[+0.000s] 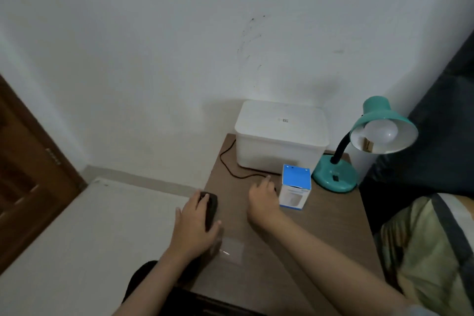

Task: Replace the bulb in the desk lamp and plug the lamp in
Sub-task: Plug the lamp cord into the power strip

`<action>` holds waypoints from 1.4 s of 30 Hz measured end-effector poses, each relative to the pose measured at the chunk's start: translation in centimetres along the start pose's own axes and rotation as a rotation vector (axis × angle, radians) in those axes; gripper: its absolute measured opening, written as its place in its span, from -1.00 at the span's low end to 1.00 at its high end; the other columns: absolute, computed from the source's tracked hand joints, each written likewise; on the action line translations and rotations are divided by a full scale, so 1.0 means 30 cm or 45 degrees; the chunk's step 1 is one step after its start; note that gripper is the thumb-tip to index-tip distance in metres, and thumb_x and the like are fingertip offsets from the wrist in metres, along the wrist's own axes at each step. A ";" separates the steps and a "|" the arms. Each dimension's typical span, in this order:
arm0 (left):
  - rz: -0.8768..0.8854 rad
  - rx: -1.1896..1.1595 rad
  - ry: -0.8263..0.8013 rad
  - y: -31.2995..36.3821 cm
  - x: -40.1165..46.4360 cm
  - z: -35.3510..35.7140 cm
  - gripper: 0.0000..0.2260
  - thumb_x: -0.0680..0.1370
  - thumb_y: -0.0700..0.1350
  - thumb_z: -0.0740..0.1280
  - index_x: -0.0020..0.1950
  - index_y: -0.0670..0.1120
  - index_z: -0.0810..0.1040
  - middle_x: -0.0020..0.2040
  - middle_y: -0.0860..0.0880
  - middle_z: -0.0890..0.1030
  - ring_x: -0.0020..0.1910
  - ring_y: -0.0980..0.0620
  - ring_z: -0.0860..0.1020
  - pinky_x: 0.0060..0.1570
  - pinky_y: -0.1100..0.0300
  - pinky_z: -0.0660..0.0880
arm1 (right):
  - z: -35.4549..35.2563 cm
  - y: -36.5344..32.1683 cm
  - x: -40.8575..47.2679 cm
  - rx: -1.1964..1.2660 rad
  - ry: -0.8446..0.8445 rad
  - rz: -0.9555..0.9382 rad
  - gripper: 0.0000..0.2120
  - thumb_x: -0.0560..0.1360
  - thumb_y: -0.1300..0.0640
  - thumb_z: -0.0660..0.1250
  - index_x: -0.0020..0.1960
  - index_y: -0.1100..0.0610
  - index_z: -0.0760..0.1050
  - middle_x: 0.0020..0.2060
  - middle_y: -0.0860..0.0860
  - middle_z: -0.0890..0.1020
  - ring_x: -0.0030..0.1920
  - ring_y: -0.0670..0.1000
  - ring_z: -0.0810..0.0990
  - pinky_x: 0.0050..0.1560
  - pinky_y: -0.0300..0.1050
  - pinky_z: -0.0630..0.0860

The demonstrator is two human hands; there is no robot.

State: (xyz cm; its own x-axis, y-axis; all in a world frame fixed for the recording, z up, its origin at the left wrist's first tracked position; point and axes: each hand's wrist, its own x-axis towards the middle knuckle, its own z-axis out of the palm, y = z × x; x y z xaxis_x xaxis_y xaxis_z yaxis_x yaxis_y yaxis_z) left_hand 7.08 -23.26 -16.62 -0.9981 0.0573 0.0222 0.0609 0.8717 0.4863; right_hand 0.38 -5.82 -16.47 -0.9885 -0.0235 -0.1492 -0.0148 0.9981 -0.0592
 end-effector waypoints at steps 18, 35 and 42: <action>-0.082 -0.098 0.067 -0.076 -0.100 0.041 -0.39 0.46 0.02 0.31 0.46 -0.09 0.20 0.50 -0.15 0.20 0.39 -0.15 0.28 0.36 -0.06 0.28 | 0.082 -0.011 -0.059 0.586 0.149 0.283 -0.78 0.43 0.25 0.30 0.08 0.22 0.49 0.12 0.20 0.44 0.13 0.18 0.43 0.11 0.02 0.49; -0.084 -0.177 0.088 -0.077 -0.110 0.037 -0.39 0.47 0.04 0.33 0.46 -0.07 0.20 0.50 -0.12 0.20 0.40 -0.09 0.27 0.30 0.06 0.32 | -0.004 -0.089 -0.181 1.960 0.017 0.413 -0.67 0.39 0.21 0.48 0.08 0.09 0.44 -0.22 0.07 0.60 -0.42 -0.04 0.53 -0.51 -0.17 0.43; -0.098 -0.092 0.105 -0.093 -0.120 0.038 -0.34 0.42 0.15 0.28 0.45 -0.06 0.22 0.47 -0.11 0.28 0.35 -0.11 0.35 0.32 -0.04 0.30 | -0.027 -0.167 -0.144 1.969 -0.003 0.430 -0.89 0.48 0.21 0.37 -0.01 0.19 0.52 -0.19 0.13 0.65 -0.31 0.00 0.64 -0.28 -0.10 0.61</action>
State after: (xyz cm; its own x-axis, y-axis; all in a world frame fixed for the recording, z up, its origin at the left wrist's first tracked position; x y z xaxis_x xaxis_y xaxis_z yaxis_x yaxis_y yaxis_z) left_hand 10.50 -25.33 -19.05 -0.9973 -0.0511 0.0525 -0.0138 0.8346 0.5506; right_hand 4.61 -10.66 -14.71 -0.9141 0.1771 -0.3647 0.3594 -0.0624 -0.9311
